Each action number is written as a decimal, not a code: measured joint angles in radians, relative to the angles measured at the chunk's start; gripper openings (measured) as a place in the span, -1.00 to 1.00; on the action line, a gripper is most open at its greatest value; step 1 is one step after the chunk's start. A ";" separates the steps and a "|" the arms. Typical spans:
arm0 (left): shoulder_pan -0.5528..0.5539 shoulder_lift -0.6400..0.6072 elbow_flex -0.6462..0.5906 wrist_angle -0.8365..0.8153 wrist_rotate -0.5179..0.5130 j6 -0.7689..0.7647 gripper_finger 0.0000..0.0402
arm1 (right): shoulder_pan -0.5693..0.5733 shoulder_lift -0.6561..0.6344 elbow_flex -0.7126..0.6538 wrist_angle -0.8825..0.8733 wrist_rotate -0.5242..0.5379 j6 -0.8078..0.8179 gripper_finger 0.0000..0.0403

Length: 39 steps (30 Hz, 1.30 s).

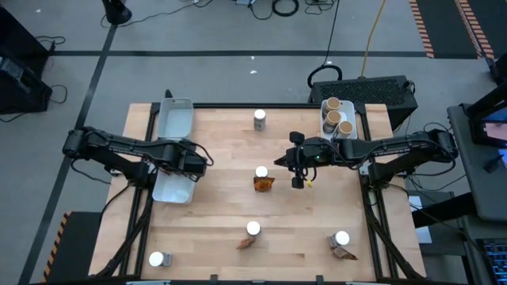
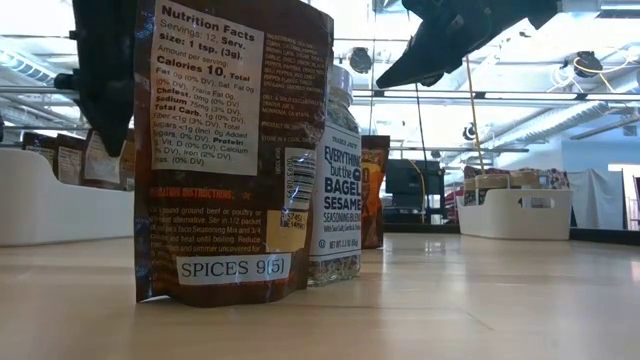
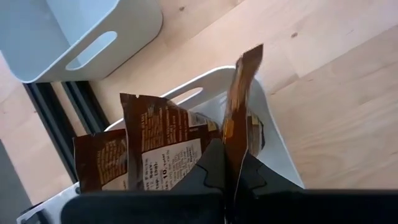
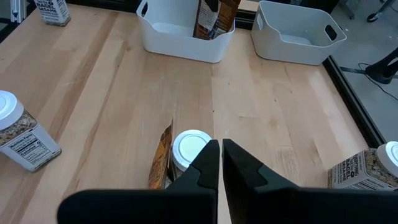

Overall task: Sort spices by type
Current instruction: Put the orange seasoning pack into the left white bin

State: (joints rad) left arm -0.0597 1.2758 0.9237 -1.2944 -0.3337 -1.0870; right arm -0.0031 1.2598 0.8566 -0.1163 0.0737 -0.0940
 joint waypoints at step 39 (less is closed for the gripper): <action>0.000 0.014 0.000 0.028 0.010 0.022 -0.67 | 0.000 0.000 0.000 -0.001 0.000 0.003 -1.00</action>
State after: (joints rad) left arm -0.0597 1.2900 0.9237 -1.2659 -0.3241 -1.0653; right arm -0.0030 1.2598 0.8566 -0.1169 0.0736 -0.0914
